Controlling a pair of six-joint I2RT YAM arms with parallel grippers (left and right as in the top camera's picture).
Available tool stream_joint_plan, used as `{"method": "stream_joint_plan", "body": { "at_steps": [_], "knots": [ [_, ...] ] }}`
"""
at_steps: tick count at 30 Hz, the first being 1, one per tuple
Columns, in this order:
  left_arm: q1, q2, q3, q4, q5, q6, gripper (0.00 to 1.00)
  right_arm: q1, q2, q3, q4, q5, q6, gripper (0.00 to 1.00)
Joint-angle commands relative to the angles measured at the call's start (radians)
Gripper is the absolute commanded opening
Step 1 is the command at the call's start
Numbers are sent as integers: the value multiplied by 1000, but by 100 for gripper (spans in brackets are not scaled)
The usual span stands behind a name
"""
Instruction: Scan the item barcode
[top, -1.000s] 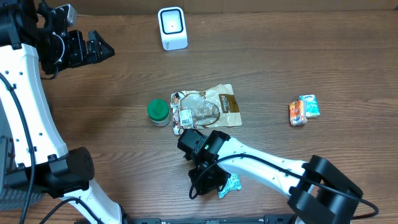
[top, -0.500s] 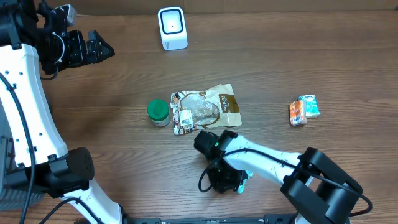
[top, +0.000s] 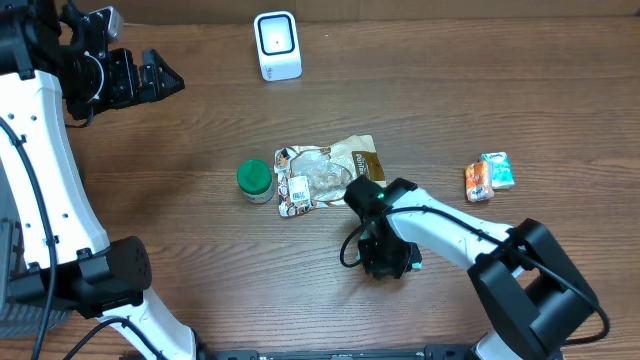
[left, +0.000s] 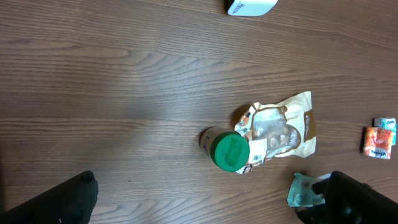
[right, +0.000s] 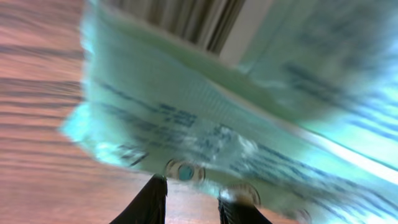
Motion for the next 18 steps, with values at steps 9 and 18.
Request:
{"method": "stream_joint_plan", "body": {
  "at_steps": [9,18],
  "knots": [
    [-7,-6,10,-2,-5,19,100,-327,-245,78,-63,-78,-125,53],
    [-7,-6,10,-2,-6,19,100,-531,-213,-117,107,-259,-209,59]
  ]
}}
